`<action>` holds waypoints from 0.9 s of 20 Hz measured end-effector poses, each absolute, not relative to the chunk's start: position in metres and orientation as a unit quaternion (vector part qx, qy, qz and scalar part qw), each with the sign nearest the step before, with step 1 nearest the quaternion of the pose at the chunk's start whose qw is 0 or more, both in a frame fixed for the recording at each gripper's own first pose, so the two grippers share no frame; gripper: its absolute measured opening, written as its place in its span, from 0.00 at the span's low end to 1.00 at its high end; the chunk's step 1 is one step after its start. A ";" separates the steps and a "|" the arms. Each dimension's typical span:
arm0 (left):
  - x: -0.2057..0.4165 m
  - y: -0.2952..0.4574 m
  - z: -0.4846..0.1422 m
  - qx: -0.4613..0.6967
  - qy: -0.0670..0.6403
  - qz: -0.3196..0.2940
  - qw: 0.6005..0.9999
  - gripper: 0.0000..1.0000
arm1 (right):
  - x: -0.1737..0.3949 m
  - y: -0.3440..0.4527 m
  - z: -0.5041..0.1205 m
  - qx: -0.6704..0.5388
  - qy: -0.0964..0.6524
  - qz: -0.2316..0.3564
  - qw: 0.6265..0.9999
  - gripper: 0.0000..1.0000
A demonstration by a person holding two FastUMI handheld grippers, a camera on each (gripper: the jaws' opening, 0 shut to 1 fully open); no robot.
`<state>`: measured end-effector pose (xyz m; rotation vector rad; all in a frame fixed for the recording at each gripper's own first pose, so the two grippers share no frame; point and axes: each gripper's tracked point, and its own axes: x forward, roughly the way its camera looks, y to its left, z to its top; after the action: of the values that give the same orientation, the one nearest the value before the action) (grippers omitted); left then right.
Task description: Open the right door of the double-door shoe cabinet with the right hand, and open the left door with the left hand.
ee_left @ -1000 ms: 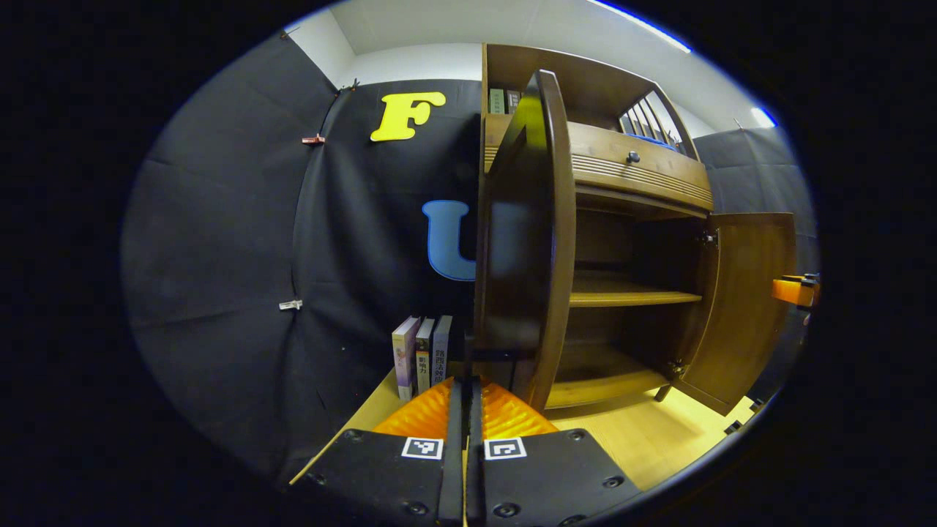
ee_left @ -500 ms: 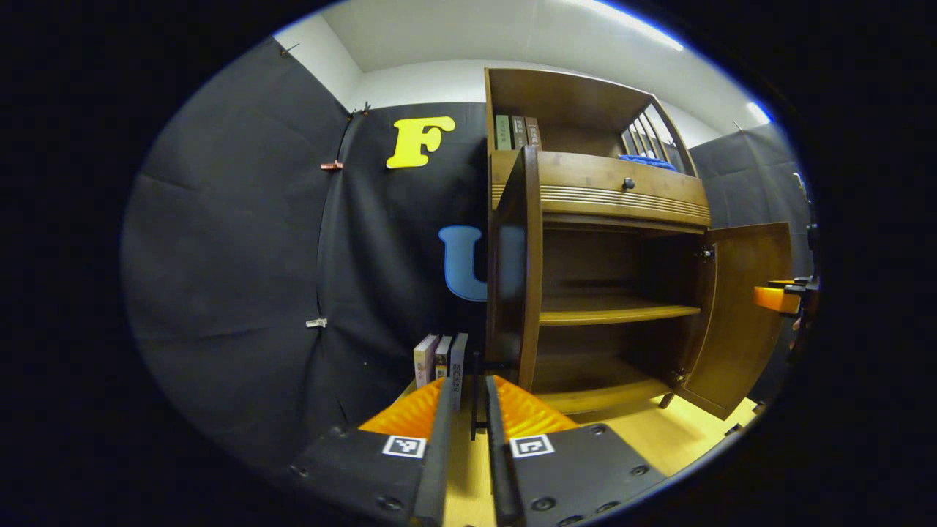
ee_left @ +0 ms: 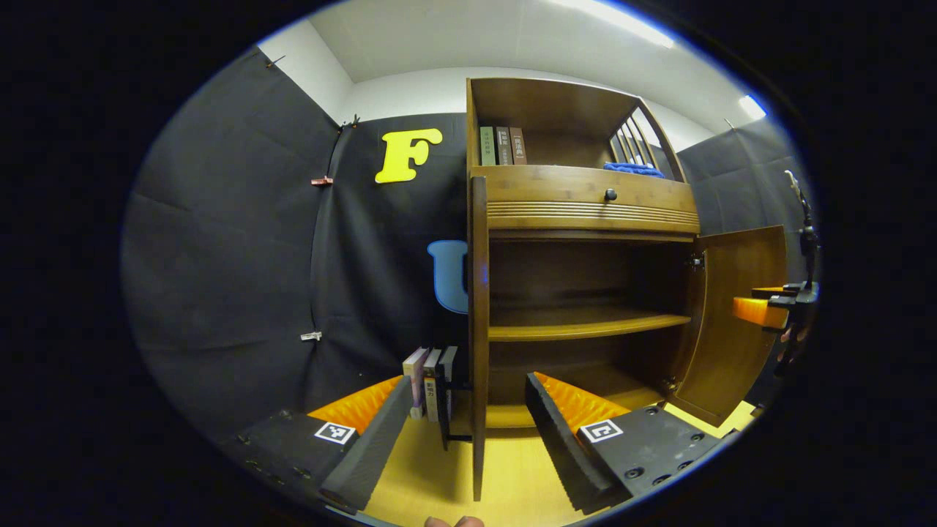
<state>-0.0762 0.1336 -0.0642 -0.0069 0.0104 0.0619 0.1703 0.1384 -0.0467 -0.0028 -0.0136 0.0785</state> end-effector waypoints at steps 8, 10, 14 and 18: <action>-0.067 0.078 -0.055 -0.007 0.001 -0.021 1.000 0.96 | 0.160 0.124 -0.042 0.000 -0.012 0.024 1.000 0.98; -0.068 0.066 -0.054 -0.010 0.002 -0.029 1.000 0.96 | 0.157 0.123 -0.043 0.000 -0.012 0.025 1.000 1.00; -0.066 0.048 -0.049 -0.003 -0.005 -0.037 0.999 0.94 | 0.152 0.122 -0.038 0.000 -0.016 0.027 1.000 0.98; -0.063 0.036 -0.048 -0.007 -0.001 -0.033 0.999 0.95 | 0.146 0.126 -0.035 0.003 -0.022 0.040 0.999 0.98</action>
<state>-0.0634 0.0362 -0.0484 -0.0131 -0.0017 -0.0658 0.1463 0.1259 -0.0354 0.0058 -0.0446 0.0792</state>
